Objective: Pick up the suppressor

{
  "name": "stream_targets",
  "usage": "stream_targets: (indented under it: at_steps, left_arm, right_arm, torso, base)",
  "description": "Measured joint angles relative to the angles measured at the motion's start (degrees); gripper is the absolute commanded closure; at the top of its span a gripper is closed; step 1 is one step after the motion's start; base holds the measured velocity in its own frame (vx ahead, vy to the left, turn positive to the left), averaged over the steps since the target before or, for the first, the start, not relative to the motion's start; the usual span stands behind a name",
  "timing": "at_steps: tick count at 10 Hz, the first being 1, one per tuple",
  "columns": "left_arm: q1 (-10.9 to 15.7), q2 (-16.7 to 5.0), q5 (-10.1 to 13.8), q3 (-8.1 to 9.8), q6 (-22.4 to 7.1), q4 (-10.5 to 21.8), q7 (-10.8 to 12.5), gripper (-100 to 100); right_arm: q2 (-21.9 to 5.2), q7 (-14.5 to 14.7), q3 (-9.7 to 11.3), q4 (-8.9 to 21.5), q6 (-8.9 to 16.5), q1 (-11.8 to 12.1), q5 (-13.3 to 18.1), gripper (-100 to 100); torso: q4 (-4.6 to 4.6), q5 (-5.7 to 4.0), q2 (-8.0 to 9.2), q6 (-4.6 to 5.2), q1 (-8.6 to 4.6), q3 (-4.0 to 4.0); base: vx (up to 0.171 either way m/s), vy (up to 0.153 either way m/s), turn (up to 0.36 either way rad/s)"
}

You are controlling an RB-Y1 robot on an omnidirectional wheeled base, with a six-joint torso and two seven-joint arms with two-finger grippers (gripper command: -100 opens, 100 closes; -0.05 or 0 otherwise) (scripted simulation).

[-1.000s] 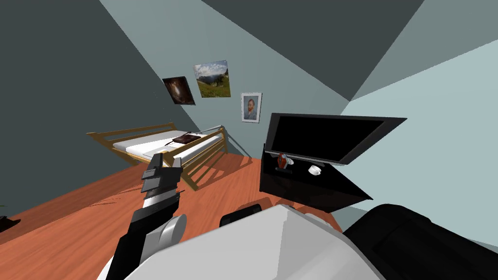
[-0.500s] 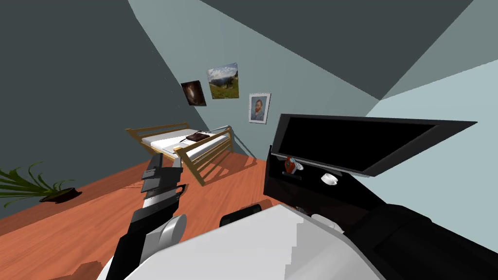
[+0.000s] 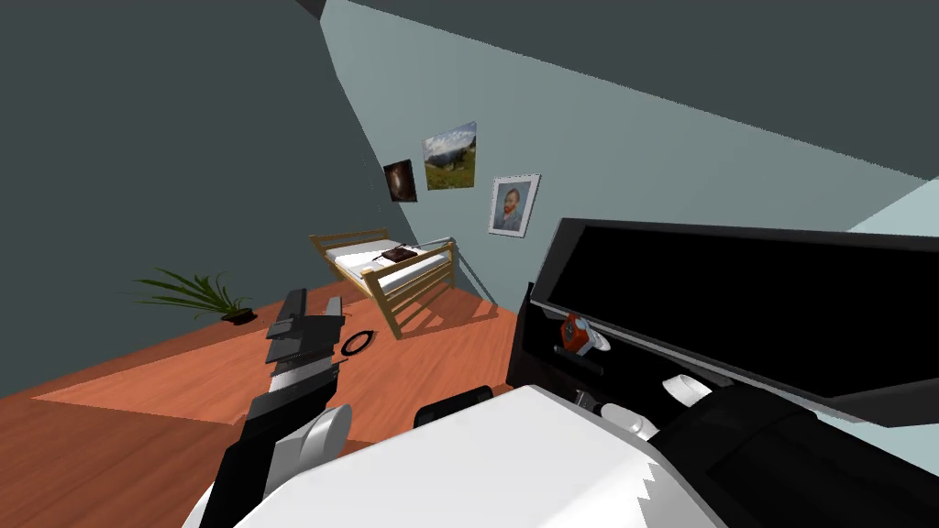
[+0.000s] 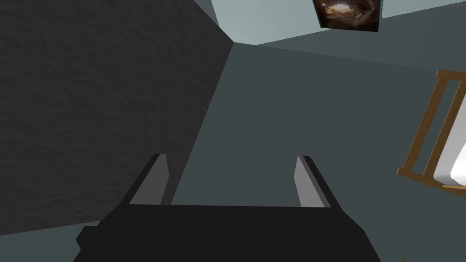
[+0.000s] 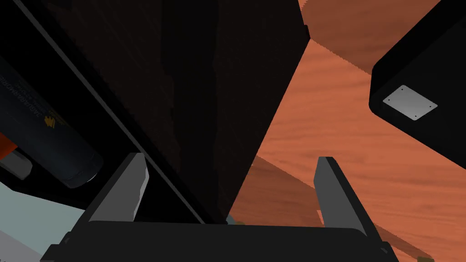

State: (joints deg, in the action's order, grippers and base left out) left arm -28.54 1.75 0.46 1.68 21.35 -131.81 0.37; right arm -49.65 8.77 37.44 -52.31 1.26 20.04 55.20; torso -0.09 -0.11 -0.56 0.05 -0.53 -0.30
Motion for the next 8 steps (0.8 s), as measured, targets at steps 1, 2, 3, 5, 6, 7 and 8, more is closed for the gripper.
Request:
stream_targets:
  at_steps: [1,2,3,5,6,7,8]
  left_arm:
    - [0.0,0.0,0.0,0.00,0.0,0.0,0.0,0]
    - [0.0,0.0,0.0,0.00,0.0,0.0,0.0,0]
    - [0.0,0.0,0.0,0.00,0.0,0.0,0.0,0]
    - [0.0,0.0,0.0,0.00,0.0,0.0,0.0,0]
    - [0.0,0.0,0.0,0.01,0.0,0.0,0.0,0]
    - [0.0,0.0,0.0,0.01,0.0,0.0,0.0,0]
    - [0.0,0.0,0.0,0.01,0.0,0.0,0.0,0]
  right_arm:
    - [0.1,0.5,-0.3,1.7,0.0,-0.6,0.9,-100]
    - [0.1,1.4,-1.5,4.0,-1.0,-1.0,2.4,-100]
    - [-0.8,1.4,-0.2,3.8,-0.5,-1.1,2.1,-100]
    - [-1.8,1.8,1.3,5.9,0.4,-2.0,3.0,-100]
    - [-1.8,2.5,0.6,7.4,0.2,-2.0,4.3,-100]
    - [-2.7,2.4,2.2,7.0,0.9,-2.1,3.7,-100]
    - [-2.6,2.5,3.1,8.1,1.2,-2.5,4.1,-100]
  torso:
    - [0.00,0.00,0.03,0.05,0.12,0.01]
    - [0.00,0.03,0.04,0.01,0.16,0.02]
    - [0.00,0.03,0.08,0.07,0.22,0.03]
    - [-0.01,0.00,-0.05,0.01,0.02,-0.03]
    - [-0.03,-0.04,-0.12,0.02,-0.12,-0.07]
    - [-0.02,-0.03,-0.01,0.09,0.00,-0.02]
    - [-0.01,-0.04,-0.03,0.02,-0.10,-0.02]
  base:
    - [0.085,-0.057,0.234]
    - [0.074,-0.053,0.129]
    - [0.074,-0.063,0.251]
    - [0.123,-0.134,0.305]
    - [0.083,-0.119,0.079]
    - [0.093,-0.149,0.226]
    - [0.060,-0.202,0.264]
